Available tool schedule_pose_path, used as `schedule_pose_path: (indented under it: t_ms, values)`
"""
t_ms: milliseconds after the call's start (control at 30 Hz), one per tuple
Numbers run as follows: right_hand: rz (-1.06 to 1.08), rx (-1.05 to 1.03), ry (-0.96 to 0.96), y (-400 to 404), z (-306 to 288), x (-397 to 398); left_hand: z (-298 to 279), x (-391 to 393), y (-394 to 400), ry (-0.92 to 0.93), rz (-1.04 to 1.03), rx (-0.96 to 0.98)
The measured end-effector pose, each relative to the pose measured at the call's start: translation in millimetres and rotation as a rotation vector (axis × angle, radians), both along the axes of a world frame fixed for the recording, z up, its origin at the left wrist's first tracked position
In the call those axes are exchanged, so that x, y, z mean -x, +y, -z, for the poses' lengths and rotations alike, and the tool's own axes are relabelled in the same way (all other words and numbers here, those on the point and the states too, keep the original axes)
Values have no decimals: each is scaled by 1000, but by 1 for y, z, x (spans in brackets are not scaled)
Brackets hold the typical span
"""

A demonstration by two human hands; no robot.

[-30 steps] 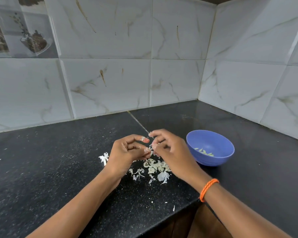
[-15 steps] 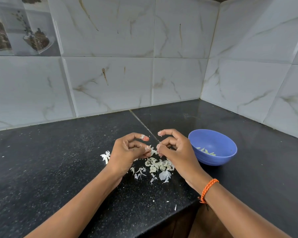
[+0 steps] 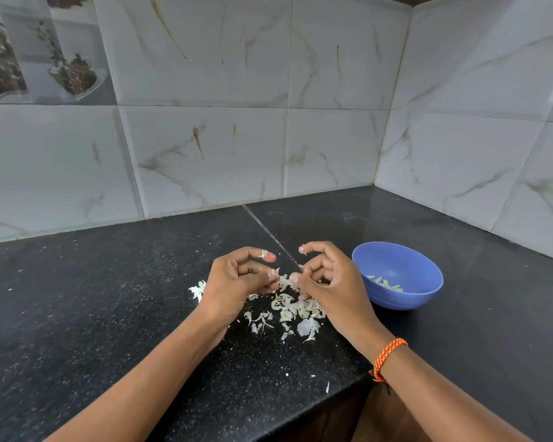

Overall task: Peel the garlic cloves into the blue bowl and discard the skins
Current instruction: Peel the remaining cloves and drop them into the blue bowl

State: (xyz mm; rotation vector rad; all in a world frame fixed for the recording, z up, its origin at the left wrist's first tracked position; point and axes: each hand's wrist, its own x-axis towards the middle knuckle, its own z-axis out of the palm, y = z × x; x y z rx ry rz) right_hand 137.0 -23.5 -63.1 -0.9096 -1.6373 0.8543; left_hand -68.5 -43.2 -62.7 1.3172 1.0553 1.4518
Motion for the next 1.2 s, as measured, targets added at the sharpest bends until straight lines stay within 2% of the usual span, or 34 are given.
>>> schedule_pose_path:
  t_ms: [133, 267, 433, 600, 867, 1200]
  values:
    - [57, -72, -81, -1, -1, 2, 1, -1, 1, 3, 9, -6]
    - [25, -71, -143, 0, 4, 5, 2, -3, 1, 30, 25, -22]
    - [-34, -89, -71, -7, 2, 10, 2, -5, 1, 76, 23, -53]
    - [4, -94, -13, -11, 1, 16, 2, -8, 0, 136, 6, -98]
    - [-97, 97, 284, -12, 0, 18, 1, -6, -2, -20, 13, -49]
    - [-4, 44, 243, -10, -1, 15, 0, -9, -4, 14, 60, -24]
